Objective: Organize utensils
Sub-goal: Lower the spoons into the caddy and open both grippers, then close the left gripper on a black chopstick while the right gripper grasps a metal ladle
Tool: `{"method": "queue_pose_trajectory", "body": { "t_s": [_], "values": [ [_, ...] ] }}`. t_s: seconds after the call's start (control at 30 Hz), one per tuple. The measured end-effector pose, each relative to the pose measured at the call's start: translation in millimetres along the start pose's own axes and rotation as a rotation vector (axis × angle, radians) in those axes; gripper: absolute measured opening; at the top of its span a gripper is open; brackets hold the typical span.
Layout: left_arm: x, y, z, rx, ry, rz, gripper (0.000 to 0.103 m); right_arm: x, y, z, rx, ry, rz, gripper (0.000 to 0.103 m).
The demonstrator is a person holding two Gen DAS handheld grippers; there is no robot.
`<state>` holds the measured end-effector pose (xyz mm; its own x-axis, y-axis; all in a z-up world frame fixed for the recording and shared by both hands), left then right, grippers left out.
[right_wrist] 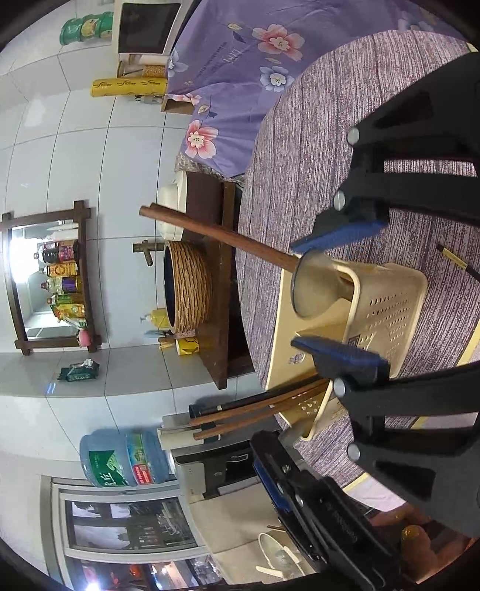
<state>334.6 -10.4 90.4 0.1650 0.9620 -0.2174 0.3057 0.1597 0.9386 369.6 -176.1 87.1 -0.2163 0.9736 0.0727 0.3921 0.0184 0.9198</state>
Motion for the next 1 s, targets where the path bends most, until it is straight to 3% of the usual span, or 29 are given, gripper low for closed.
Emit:
{"method": "queue_pose_trajectory", "body": {
  "t_s": [0.2,0.27,0.57,0.8,1.0],
  "values": [
    [8,-8,-27,0.007,0.049,-0.033,0.072,-5,-2,-32,-0.016,-0.040,0.028,0.061],
    [9,-16,-34,0.034,0.054,-0.042,0.074,-6,-10,-43,-0.001,-0.062,0.023,0.061],
    [11,-74,-62,0.147,0.068,-0.017,0.074,-22,-77,-80,0.107,-0.117,0.045,0.061],
    [15,-112,-70,0.233,0.072,-0.026,0.074,-43,-139,-81,0.234,-0.128,0.113,0.061],
    [14,-139,-71,0.289,0.086,-0.024,0.074,-45,-166,-83,0.291,-0.132,0.126,0.061]
  ]
}}
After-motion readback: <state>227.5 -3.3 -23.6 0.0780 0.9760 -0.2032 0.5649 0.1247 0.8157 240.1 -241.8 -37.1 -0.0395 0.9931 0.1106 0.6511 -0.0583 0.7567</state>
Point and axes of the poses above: each gripper's, at about its wrist camera, not at the fingertips, and z roughly the way its jaws point, x to its left, y to its top, the point moved 5 cm from there along z, roughly the way its jaws point, and after that the axes turned 3 degrees about -z, right-handed, at the moved point
